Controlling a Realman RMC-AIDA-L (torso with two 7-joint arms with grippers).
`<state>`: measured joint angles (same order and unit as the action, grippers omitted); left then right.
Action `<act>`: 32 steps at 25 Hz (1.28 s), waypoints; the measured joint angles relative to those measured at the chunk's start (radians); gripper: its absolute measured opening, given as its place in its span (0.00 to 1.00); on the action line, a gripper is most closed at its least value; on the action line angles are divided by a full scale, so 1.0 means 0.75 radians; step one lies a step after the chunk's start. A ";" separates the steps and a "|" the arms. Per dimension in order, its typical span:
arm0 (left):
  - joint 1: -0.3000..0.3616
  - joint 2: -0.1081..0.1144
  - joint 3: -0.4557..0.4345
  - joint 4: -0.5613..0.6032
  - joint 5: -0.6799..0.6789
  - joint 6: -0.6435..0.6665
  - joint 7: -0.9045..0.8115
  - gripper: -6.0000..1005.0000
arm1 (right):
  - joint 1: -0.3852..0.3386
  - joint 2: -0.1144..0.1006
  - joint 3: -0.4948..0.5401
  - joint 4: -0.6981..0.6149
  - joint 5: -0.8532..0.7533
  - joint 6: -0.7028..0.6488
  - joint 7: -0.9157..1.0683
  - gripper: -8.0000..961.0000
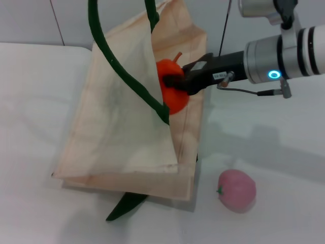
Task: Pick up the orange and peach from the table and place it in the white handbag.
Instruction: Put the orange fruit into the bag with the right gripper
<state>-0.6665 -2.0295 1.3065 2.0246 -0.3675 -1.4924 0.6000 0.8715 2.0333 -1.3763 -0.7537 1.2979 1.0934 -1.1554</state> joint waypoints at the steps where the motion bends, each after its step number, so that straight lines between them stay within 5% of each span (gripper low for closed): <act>1: 0.000 0.000 0.002 0.000 0.000 0.000 0.000 0.14 | 0.000 0.000 0.000 0.000 0.000 0.000 0.000 0.13; 15: -0.009 0.000 0.012 -0.002 0.008 0.018 -0.011 0.14 | 0.119 -0.006 -0.033 0.134 0.035 -0.011 -0.055 0.07; 22: -0.009 0.001 0.013 -0.003 0.011 0.018 -0.011 0.14 | 0.132 -0.008 -0.031 0.166 0.035 -0.014 -0.048 0.40; 32: -0.008 0.002 0.013 -0.004 0.014 0.018 -0.009 0.14 | 0.145 -0.010 -0.024 0.200 0.034 -0.031 -0.048 0.65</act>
<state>-0.6725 -2.0279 1.3162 2.0216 -0.3574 -1.4787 0.5929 0.9802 2.0262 -1.3945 -0.6037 1.3232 1.0699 -1.1911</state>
